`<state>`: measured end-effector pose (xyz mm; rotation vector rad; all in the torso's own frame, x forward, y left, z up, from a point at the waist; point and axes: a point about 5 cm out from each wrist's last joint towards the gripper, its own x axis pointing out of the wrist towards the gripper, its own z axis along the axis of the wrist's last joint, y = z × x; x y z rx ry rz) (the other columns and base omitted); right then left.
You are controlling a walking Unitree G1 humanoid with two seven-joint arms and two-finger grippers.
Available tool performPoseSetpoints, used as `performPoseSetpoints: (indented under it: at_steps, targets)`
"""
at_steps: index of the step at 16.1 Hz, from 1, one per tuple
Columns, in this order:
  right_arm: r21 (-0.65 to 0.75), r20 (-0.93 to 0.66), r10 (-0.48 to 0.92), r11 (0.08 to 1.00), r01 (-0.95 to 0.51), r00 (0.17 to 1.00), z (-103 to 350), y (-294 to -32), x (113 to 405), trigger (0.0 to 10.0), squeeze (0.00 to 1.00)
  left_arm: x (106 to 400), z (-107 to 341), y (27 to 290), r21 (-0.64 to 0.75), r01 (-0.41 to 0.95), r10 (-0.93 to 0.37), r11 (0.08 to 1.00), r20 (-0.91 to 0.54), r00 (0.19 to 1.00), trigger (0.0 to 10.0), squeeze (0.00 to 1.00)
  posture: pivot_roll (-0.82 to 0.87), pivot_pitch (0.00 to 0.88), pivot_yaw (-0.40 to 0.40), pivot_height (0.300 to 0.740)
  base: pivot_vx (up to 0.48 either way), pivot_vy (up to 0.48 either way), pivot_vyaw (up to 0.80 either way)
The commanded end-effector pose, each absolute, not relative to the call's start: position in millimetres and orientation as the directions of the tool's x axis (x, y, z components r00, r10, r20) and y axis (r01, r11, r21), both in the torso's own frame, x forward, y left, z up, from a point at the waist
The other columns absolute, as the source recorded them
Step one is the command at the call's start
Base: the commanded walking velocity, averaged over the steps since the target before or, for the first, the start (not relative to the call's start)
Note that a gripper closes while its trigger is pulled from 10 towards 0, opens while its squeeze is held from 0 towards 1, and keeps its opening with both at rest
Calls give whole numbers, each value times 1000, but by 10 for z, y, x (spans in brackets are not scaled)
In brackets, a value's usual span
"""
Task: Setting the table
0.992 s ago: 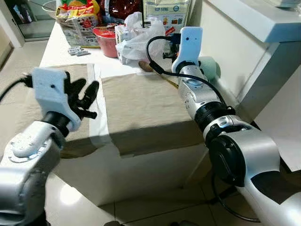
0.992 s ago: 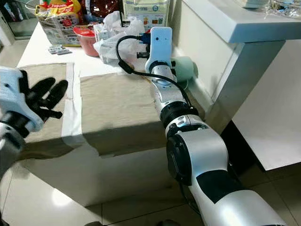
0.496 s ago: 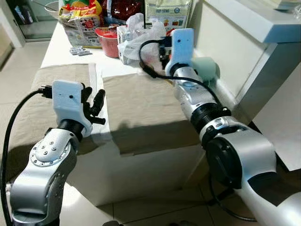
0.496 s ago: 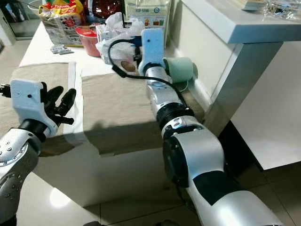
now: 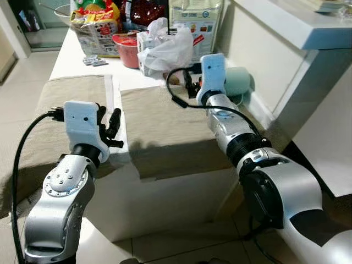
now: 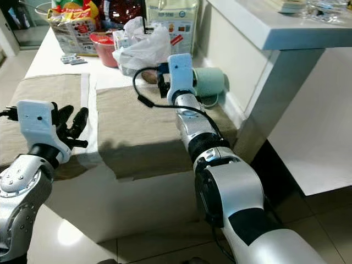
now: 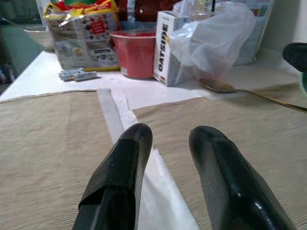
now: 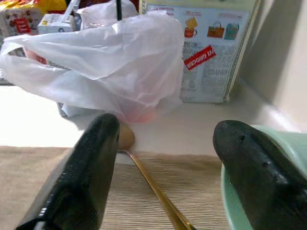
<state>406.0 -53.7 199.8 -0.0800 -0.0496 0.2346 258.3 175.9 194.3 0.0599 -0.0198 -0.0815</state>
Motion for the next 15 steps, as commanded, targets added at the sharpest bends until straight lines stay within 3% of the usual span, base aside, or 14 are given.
performPoseSetpoints:
  at_steps: [1, 5, 6, 11, 15]
  targets:
    - [-116, 65, 260, 961, -251, 964, 1995, -508, 4039, 10000, 0, 2613, 1916, 1720, 65, 94, -95, 993, 14, 995, 10000, 0, -5, 11, -11, 740, 0, 0, 0]
    - [-84, 47, 263, 962, -259, 964, 1894, -597, 4022, 10000, 0, 2688, 1846, 1746, 40, 64, -64, 997, 16, 998, 10000, 0, -45, 12, -3, 740, 0, 0, 0]
    - [-151, 51, 267, 955, -257, 962, 1933, -589, 4031, 10000, 0, 2710, 1838, 1732, 35, 65, -66, 997, 18, 998, 10000, 0, -45, 11, -3, 740, 0, 0, 0]
    - [-185, -182, 257, 939, -290, 949, 1902, -525, 4078, 10000, 0, 2722, 1817, 1713, 32, 72, -73, 997, 24, 997, 10000, 0, -28, 21, -17, 740, 0, 0, 0]
    - [-140, -209, 240, 952, -271, 948, 2107, -497, 4131, 10000, 0, 2690, 1815, 1769, 51, 58, -59, 997, 24, 998, 10000, 0, -8, 24, -17, 740, 0, 0, 0]
